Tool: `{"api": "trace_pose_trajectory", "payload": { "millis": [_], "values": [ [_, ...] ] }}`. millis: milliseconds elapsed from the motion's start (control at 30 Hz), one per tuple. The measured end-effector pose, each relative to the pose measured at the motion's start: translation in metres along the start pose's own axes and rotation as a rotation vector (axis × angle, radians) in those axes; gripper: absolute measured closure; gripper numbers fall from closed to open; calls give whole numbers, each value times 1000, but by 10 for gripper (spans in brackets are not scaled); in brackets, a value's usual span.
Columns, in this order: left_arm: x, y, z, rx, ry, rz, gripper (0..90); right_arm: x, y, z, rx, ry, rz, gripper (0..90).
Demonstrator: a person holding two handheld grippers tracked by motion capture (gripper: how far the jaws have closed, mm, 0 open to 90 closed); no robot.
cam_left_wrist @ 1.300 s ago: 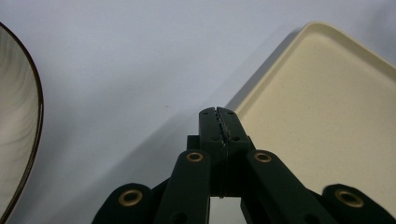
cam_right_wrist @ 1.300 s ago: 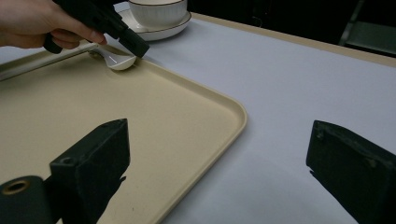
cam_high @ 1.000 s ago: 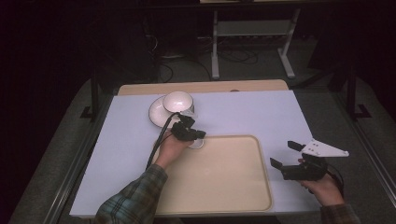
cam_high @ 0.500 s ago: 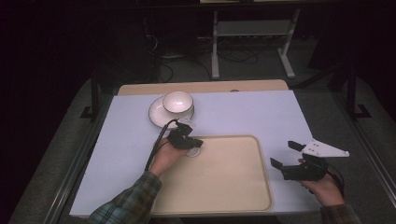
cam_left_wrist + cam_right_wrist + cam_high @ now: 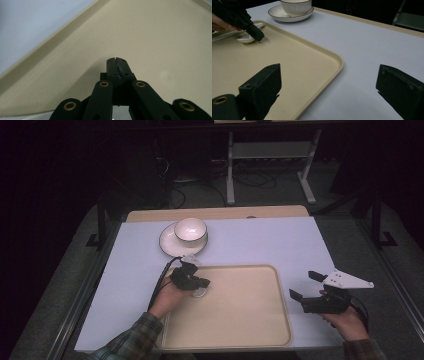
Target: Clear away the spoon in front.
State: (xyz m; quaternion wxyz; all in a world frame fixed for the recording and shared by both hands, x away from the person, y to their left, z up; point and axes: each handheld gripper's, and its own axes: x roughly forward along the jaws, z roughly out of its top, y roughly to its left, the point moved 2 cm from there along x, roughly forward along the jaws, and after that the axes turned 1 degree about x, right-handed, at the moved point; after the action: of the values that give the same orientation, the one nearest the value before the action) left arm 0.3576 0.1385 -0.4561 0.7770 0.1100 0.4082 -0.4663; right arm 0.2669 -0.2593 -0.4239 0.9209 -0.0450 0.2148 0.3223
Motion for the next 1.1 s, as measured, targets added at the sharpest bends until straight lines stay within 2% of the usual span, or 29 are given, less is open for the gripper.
{"api": "trace_pose_trajectory", "payload": {
  "millis": [767,933,1100],
  "values": [
    [-37,-6,-41,-24,21,11,898,-1,1,0,-2,-1,-1,55],
    [-41,-4,-46,-24,24,14,897,0,1,0,-3,2,-1,55],
    [-44,-3,-43,-28,9,12,897,0,0,0,-2,2,-2,55]
  ]
}}
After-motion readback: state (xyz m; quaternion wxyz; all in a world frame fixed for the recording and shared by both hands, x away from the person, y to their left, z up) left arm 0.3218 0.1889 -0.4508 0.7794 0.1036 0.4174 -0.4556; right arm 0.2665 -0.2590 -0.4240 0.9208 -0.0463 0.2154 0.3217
